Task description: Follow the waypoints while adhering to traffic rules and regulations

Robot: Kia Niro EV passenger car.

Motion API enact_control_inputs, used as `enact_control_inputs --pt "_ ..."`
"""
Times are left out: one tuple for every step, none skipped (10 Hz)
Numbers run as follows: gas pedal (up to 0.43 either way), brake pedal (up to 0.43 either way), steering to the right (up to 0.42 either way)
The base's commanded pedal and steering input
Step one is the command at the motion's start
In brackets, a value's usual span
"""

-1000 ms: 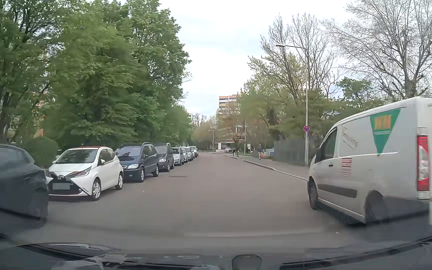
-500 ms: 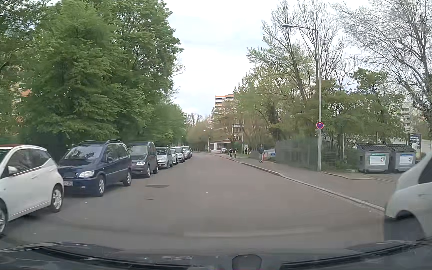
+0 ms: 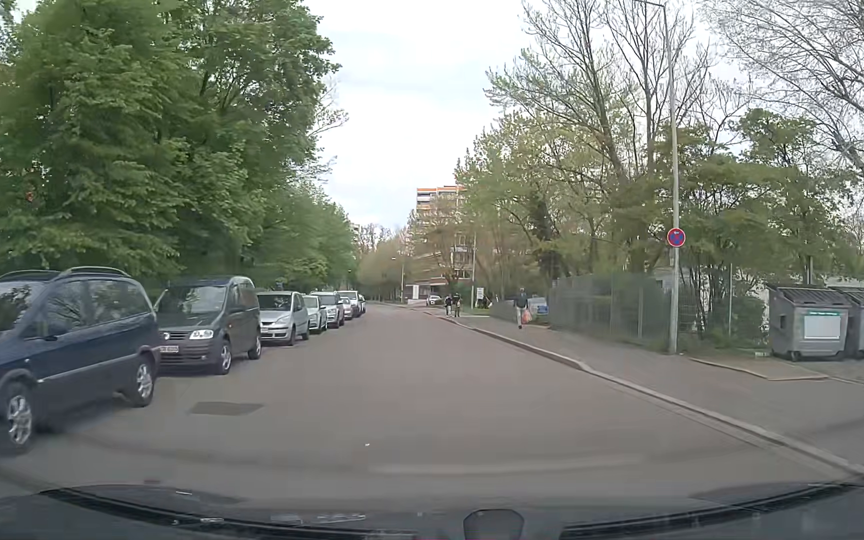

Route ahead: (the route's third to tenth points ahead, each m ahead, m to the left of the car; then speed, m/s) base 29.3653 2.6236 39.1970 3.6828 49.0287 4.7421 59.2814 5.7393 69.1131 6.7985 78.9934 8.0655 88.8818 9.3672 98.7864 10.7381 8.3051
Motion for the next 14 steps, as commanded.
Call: enact_control_inputs --pt "0.0 0.0 0.026" --pt "0.0 0.0 0.026" --pt "0.0 0.0 0.025" --pt "0.0 0.0 0.022" --pt "0.0 0.0 0.017" --pt "0.0 0.0 0.012" --pt "0.0 0.0 0.007" --pt "0.008 0.0 0.0" --pt "0.008 0.0 -0.006" --pt "0.008 0.0 -0.008" --pt "0.028 0.0 -0.008" --pt "0.039 0.0 -0.011" --pt "0.047 0.0 -0.016" --pt "0.047 0.0 -0.021"
